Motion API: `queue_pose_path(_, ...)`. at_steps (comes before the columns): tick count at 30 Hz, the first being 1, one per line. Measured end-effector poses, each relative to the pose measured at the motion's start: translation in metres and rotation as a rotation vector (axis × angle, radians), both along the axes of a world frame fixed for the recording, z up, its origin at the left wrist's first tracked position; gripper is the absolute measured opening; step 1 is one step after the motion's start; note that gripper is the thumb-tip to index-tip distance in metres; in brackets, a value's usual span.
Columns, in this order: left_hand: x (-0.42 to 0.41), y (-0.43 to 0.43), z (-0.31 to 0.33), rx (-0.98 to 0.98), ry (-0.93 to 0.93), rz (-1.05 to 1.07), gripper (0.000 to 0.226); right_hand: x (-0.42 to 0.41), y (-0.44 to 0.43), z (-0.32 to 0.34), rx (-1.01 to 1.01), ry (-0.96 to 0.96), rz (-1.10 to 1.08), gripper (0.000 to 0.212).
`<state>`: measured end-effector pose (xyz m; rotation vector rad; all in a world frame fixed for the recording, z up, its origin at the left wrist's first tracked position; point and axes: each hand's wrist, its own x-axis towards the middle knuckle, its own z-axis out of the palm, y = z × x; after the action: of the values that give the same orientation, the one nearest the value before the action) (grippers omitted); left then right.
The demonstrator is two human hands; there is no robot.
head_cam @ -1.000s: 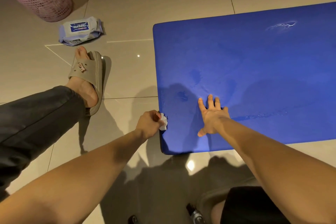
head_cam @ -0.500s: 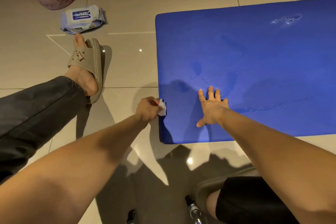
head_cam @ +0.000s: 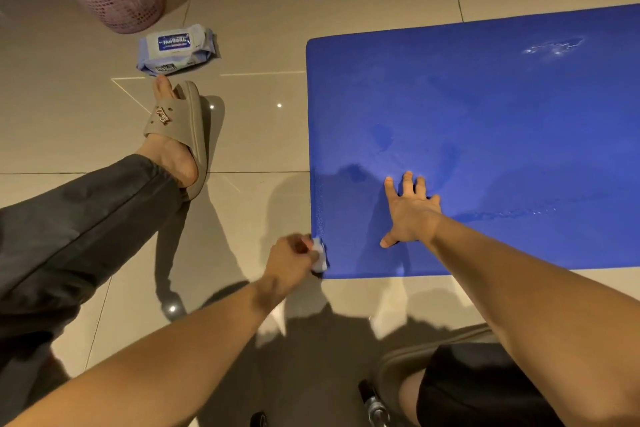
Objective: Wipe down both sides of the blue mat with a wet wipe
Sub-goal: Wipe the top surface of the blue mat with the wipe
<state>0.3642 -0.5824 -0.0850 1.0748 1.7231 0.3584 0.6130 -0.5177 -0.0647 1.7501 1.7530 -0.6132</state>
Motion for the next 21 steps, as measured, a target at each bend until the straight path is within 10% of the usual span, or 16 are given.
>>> queue_pose_path(8,0.01,-0.005,0.007,0.031,0.022,-0.223,0.011,0.005,-0.016,0.002,0.061,0.073,-0.057,0.13)
queue_pose_path(13,0.014,-0.018,0.012,-0.014,0.24,-0.334,0.015,-0.016,-0.062,0.002,0.246,0.184,-0.238,0.078)
queue_pose_path(21,0.015,0.014,0.039,-0.325,-0.093,-0.119,0.009,-0.098,-0.13,0.014,0.247,0.666,-0.353,0.035)
